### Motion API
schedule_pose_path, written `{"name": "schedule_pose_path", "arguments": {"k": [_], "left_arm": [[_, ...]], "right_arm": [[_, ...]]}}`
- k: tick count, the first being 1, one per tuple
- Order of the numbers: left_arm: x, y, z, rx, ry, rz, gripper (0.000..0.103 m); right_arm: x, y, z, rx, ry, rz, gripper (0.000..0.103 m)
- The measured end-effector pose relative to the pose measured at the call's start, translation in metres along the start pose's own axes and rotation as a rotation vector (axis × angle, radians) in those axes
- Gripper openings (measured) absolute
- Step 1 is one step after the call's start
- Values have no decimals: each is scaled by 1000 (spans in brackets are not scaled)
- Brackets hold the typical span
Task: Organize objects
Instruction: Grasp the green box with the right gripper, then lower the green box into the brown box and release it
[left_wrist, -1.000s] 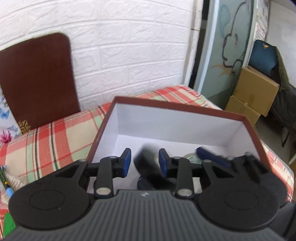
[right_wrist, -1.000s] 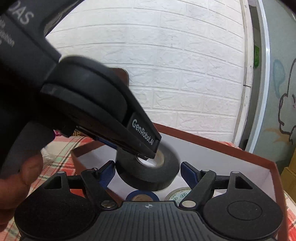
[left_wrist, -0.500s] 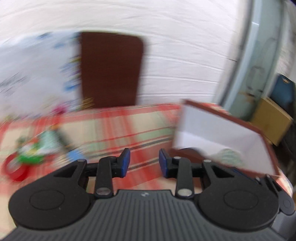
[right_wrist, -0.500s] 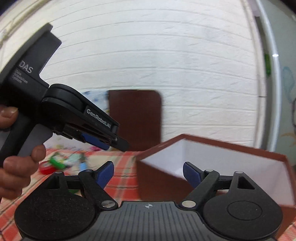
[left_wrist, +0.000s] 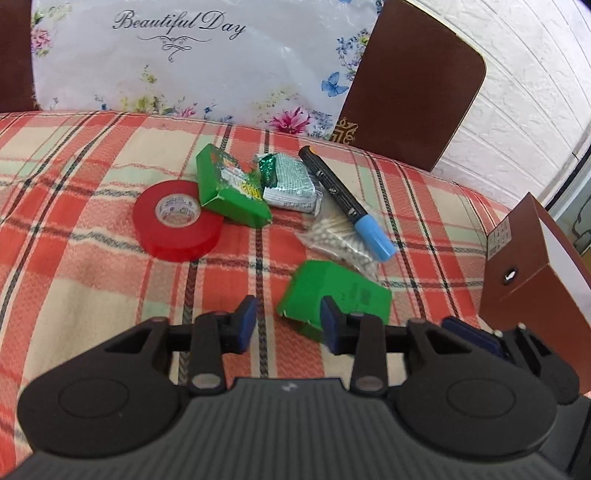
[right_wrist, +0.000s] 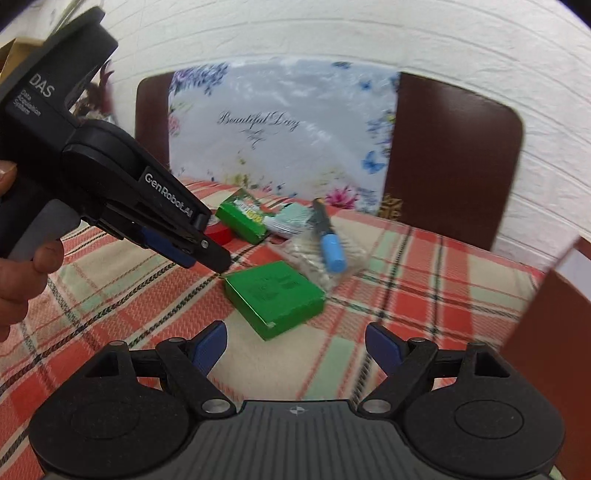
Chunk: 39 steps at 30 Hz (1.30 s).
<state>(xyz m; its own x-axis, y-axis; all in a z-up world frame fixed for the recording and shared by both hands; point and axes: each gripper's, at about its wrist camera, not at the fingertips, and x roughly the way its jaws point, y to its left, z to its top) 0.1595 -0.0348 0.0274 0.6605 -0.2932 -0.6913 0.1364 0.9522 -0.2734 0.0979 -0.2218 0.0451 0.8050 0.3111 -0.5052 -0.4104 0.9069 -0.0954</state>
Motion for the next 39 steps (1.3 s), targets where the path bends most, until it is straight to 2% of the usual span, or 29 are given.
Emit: {"name": "schedule_pose_path", "arguments": {"k": [4,6,8,9,10,11,14,18,23,29,34,39], "left_arm": [[15,-3,8,38,-2,-43,72],[25,-8,9,52,15,-72,76],[38,-13,4,80,58,-98,70],[38,-16,-1,107,41,-95,65],[36,-19,-5,127,32,-116,52],[35,-19,-7,109,50,-168,47],[24,-24,-12,90,49,-163,42],[-4,-38,-12,104,24,-191,39],[-39,-89,-6,195,-55,-254,39],[-57,-172,7,318,-116,-370,39],[-35,-240,5,399,-100,-448,39],[1,-286,-4,444,-39,-468,39]], "right_arm": [[28,0,10,-4,47,14,81],[40,2,11,-10,70,16,81],[52,0,9,5,89,29,80],[54,-2,10,31,90,41,80],[57,-4,10,57,97,53,79],[57,-6,10,76,97,59,72],[51,-5,7,81,84,65,62],[31,2,4,103,47,38,58],[-17,1,7,86,-67,-73,57],[-78,-42,12,134,-202,-237,57],[-113,-91,0,176,-242,-386,57],[-120,-140,-22,267,-200,-454,57]]}}
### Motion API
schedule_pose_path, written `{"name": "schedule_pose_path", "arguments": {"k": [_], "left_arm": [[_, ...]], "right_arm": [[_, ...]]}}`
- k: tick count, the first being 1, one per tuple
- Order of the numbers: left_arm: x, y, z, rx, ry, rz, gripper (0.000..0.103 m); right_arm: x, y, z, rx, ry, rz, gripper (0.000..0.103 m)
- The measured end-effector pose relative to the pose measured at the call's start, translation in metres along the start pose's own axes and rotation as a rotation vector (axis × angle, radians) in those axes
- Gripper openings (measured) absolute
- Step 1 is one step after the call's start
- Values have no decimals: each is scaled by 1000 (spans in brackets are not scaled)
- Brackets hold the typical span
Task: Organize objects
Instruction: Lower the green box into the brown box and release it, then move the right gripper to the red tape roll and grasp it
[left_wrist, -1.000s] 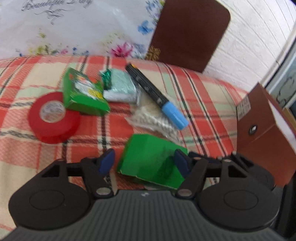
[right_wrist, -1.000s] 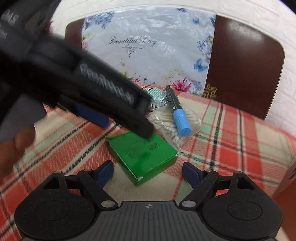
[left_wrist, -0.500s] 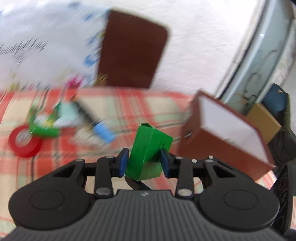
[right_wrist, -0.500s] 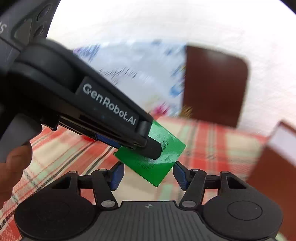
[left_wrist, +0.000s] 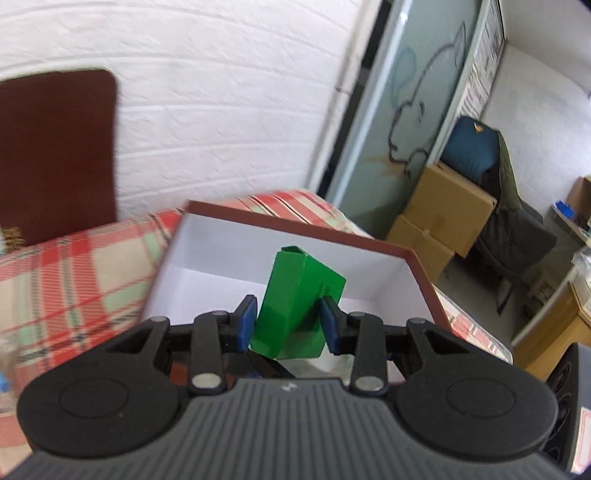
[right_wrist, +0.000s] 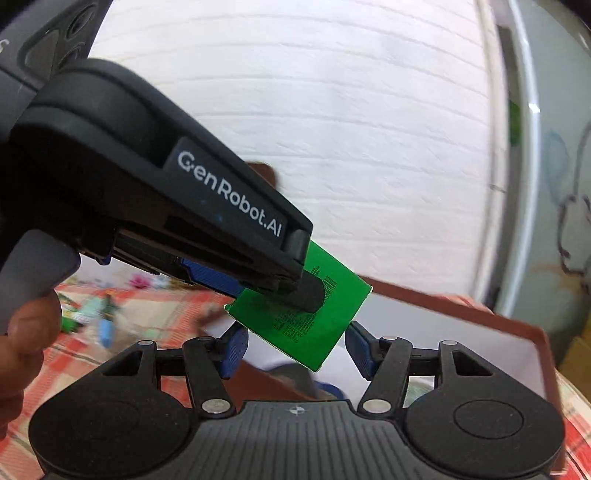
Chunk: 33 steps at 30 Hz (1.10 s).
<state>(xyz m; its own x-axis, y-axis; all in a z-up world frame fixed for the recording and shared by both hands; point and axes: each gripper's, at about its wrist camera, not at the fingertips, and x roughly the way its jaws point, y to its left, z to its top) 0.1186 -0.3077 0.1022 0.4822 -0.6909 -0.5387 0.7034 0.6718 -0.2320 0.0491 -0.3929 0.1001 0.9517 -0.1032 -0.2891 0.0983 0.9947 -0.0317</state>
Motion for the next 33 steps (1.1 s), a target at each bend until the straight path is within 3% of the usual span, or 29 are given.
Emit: {"name": "schedule_pose_path", "arguments": {"k": [7,9,11,13,24,33], "left_arm": [[28,-3,7,29,32,28,41],[34,0,11,39,42,79,43],[37,3,11,51,52,140,43],[32,6,10,48,49,151,47],[-20,7,-3,86,11,308,51],[-60,36,-28,48,1,420,51]], "right_arm": [[30,-29,-8,65,51,-22,58],[41,-30,-6,65,63,-22,58],[51,-29,-6,64,74,-36,65],[53,-29,-7,80,72,-44,65],[24,-13,-4,100,14,-54,65],[-19,6,-10,91,-18,-17,66]]}}
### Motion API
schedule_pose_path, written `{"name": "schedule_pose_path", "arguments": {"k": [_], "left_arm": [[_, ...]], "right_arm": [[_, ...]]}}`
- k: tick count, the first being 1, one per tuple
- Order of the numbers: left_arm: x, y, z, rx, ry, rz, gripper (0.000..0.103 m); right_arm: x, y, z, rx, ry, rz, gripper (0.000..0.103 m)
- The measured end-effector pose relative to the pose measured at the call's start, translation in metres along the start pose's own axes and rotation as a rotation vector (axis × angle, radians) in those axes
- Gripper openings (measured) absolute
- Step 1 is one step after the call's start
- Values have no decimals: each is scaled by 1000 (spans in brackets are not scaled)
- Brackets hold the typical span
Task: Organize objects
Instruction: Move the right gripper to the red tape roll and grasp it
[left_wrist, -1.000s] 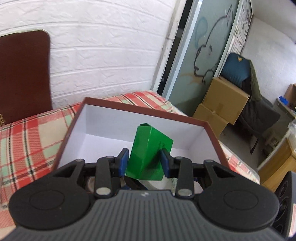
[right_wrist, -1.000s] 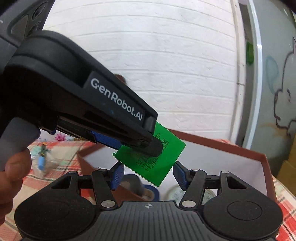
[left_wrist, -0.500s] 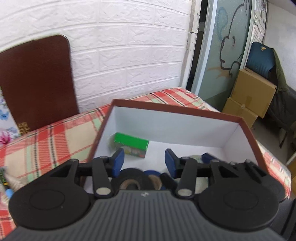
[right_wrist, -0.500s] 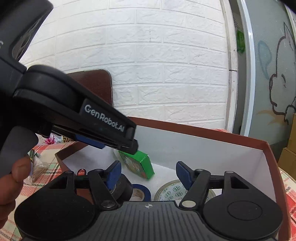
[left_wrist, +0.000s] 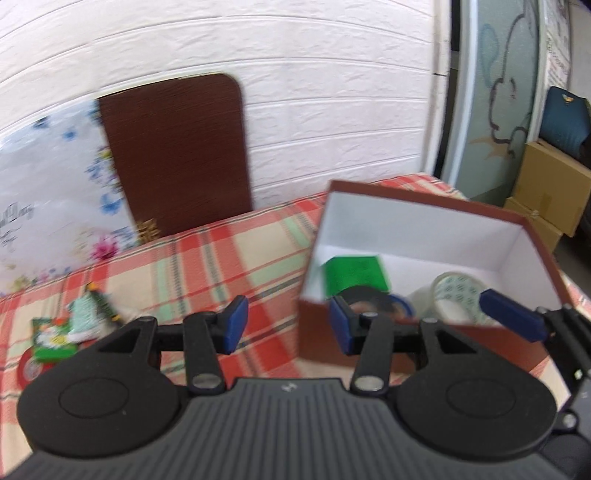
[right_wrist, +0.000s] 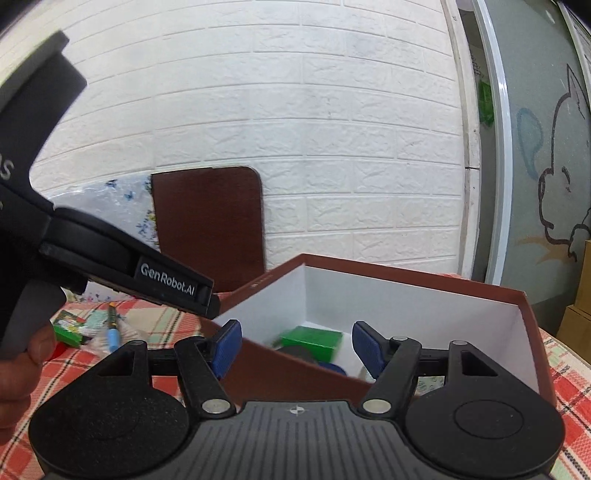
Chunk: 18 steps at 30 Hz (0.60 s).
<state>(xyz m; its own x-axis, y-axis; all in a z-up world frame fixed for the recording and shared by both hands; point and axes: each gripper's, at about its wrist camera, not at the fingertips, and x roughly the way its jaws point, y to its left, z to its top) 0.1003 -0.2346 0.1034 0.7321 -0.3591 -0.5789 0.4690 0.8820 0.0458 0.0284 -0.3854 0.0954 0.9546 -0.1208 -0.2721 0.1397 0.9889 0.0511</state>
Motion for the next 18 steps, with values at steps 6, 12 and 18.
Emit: {"name": "schedule_pose_path", "arguments": {"k": [6,12,18], "left_arm": [[-12,41,-22,-58,17,61,51],[-22,93,-44,-119,37,145,51],[-26,152,-70,-188,48,234,51]], "right_arm": [[-2,40,0,-51,26,69,66],[6,84,-4,-96,75,153,66],[19,132,-8,-143,118,239,66]]}}
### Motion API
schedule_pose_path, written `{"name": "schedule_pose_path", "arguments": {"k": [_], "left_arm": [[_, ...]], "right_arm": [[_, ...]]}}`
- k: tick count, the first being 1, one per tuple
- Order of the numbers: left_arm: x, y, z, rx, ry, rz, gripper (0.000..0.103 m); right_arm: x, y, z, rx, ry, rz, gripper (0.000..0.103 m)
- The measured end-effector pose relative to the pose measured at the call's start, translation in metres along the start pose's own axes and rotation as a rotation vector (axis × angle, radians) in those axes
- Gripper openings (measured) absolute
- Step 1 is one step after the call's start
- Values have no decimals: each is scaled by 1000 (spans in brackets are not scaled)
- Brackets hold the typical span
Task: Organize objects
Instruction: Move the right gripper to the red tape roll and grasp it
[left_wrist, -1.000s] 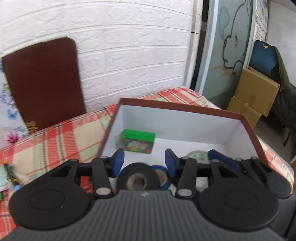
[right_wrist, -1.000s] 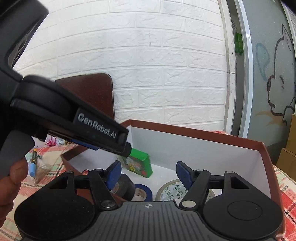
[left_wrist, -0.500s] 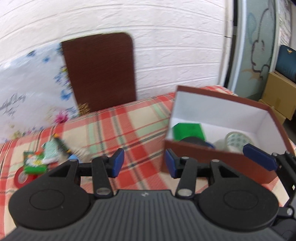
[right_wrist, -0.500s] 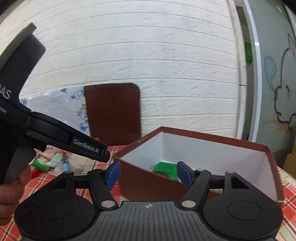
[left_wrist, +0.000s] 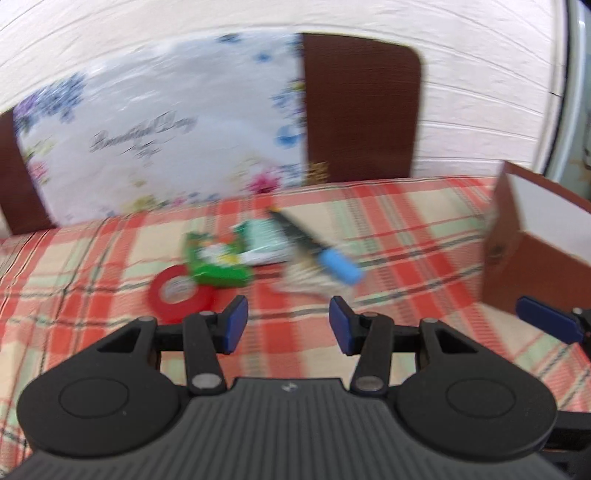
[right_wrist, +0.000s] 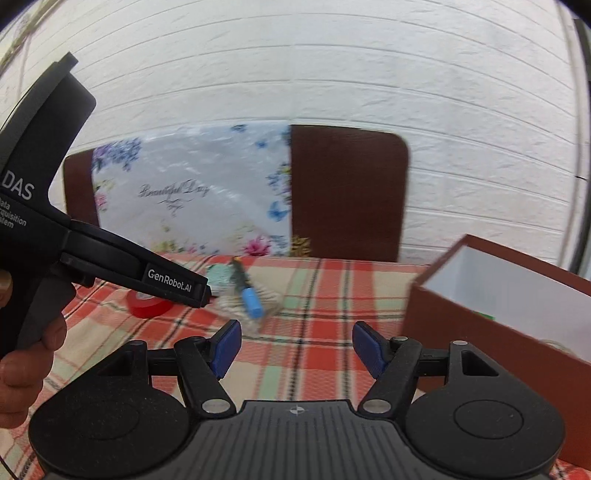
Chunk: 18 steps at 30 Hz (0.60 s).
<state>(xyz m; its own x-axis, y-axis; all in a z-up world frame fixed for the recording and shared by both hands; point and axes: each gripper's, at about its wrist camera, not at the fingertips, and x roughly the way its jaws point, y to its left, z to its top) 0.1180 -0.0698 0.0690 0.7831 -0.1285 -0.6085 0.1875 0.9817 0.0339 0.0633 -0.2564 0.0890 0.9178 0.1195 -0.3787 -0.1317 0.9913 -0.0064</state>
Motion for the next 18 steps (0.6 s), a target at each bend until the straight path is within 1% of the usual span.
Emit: {"name": "schedule_pose_path", "arguments": {"k": [4,8,11,12,13,15,18], "left_arm": [[16,55,-23,-90,24,48,52],[33,109,-49,-155,38,141,52],[44,142,-67,-200,30,189,53],[45,151,-74,-218,7,191,60],[44,158,-79,-231,-28,190,62],[44,165,-81,-265,-66,174,62],[45,164,-83,-268,-95,178,62]], "right_arm": [[15,23,-1,-56,39,58,66],[33,49,-2,-109,72,121,66],[50,71,-3,-155,94,172,66],[57,79,-3,-172,96,187,66],[64,87,-4,-191,99,204,65],[82,103,-1,-208,115,222,64],[108,119,6,-178,146,268,63]]}}
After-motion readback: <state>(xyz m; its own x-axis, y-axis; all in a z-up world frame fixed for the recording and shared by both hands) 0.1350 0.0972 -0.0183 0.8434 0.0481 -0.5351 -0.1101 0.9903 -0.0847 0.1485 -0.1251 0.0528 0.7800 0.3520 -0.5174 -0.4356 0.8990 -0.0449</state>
